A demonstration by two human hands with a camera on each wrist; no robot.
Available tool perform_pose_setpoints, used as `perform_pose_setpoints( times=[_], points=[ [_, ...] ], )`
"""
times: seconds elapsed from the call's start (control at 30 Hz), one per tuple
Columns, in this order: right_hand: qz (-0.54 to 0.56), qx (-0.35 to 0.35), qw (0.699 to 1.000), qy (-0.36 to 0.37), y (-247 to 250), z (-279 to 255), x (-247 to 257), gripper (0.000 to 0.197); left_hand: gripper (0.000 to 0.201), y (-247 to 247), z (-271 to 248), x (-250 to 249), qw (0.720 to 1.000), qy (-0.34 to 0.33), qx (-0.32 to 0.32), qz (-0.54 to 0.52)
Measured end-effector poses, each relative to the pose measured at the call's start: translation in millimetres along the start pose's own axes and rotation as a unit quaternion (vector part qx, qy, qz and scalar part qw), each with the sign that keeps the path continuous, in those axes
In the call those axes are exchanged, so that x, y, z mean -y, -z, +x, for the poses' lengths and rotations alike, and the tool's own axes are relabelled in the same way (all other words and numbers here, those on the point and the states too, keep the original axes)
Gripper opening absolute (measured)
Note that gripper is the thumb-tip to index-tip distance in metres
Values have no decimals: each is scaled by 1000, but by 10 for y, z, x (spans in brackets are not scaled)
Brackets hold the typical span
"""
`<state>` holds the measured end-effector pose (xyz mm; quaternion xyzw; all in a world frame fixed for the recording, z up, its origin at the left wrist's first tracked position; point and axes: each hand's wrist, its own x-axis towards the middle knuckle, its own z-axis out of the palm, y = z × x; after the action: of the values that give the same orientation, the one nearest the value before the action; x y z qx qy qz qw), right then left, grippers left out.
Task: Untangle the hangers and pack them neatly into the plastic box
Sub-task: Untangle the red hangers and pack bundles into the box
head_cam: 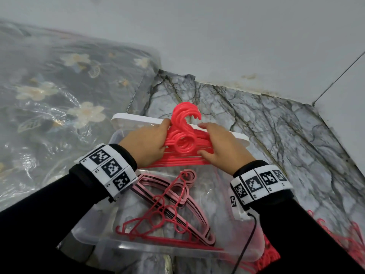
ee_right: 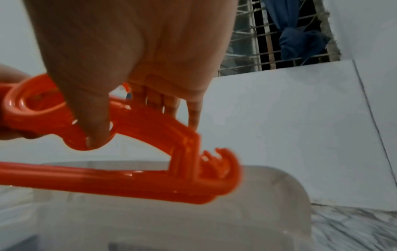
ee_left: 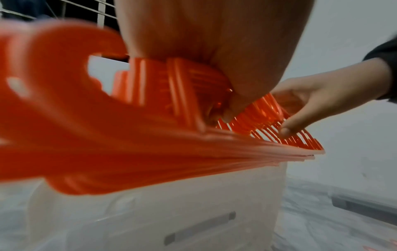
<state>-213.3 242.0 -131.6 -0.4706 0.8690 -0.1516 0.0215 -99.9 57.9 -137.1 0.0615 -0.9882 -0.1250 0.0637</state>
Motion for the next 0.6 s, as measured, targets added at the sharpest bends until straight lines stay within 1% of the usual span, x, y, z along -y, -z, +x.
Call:
perform_pose_setpoints(
  times=[0.07,0.13,0.17,0.2,0.23,0.27,0.3,0.33,0.37,0.4,0.43,0.47,0.5,0.53,0.6],
  points=[
    [9,-41,999,-27,77,-61,-80,74,30,63,2,91,999,25,-30,35],
    [30,-83,993,-82,147,-108,-177,87,34,131,3,171,995,41,-56,68],
    [31,-89,989,-118,156,-126,-228,95,37,150,2,198,995,41,-52,73],
    [23,-79,984,-160,144,-142,-289,101,40,160,1,207,995,37,-48,83],
    [5,-50,978,-205,123,-158,-350,106,41,162,2,211,993,36,-48,101],
    [-21,-2,969,-246,88,-172,-409,108,40,170,4,209,991,37,-55,119],
    [-47,65,958,-274,50,-191,-454,106,38,180,6,203,989,41,-62,127],
    [-70,142,944,-288,-1,-201,-478,99,37,184,11,195,989,47,-63,123],
    [-87,219,929,-284,-71,-208,-485,86,36,184,16,184,991,54,-57,107],
    [-96,286,916,-265,-164,-211,-473,72,36,186,19,173,993,60,-46,85],
    [-104,340,905,-234,-285,-203,-434,58,35,183,18,167,995,64,-38,66],
    [-114,383,894,-202,-432,-201,-386,49,34,174,17,160,996,64,-36,52],
    [-125,413,886,-169,-600,-198,-326,43,33,163,17,153,996,62,-36,46],
    [-138,428,884,-130,-777,-201,-260,38,32,147,14,145,996,59,-38,47],
    [-171,410,895,-31,-1103,-205,-100,26,33,132,7,124,996,53,-44,62]
  ],
)
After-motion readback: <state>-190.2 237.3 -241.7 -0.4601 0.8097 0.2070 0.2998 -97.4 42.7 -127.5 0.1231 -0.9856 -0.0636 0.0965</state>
